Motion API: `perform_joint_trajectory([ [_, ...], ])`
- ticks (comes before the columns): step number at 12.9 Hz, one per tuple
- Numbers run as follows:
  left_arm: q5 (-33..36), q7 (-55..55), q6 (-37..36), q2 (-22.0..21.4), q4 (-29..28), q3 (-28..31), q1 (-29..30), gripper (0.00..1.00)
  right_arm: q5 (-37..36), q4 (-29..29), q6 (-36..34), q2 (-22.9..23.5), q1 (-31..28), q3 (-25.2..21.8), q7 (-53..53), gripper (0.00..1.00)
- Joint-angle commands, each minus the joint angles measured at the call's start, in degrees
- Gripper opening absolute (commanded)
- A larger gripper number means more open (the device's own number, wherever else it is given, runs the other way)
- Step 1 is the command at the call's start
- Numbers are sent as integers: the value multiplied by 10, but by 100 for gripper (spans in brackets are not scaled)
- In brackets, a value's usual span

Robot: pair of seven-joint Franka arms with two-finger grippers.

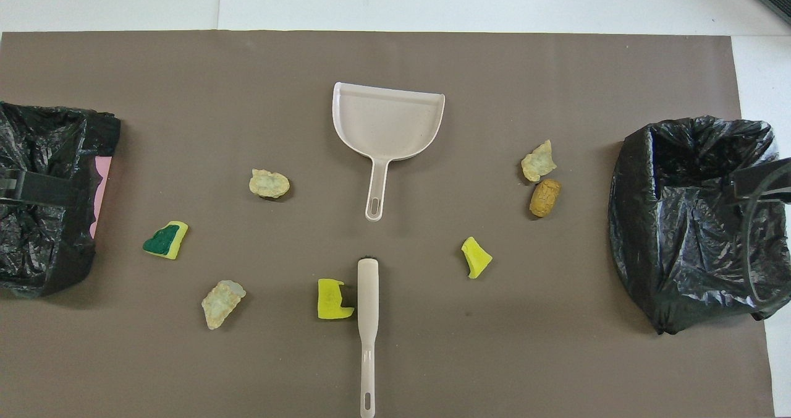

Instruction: Sweep and dump trash in bin

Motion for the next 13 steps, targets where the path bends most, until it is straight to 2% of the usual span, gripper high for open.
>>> perform_joint_trajectory([
  [1,2,1,10,-10,-12,-1,1,100,6,-13,-11,-13,-2,0,-3,100],
  [7,-14,-7,3,-22,-30,-15,-18,100,8,-18,-15,-16,-1,1,-2,100],
  [10,-39,-43,16,-58,-88,-53,-22,100,2,-18,-17,-20,-1,2,-2,100],
  [13,-42,-110,75,-101,-202,-145,-19,100,2,-23,-17,-25,-1,1,-2,100],
])
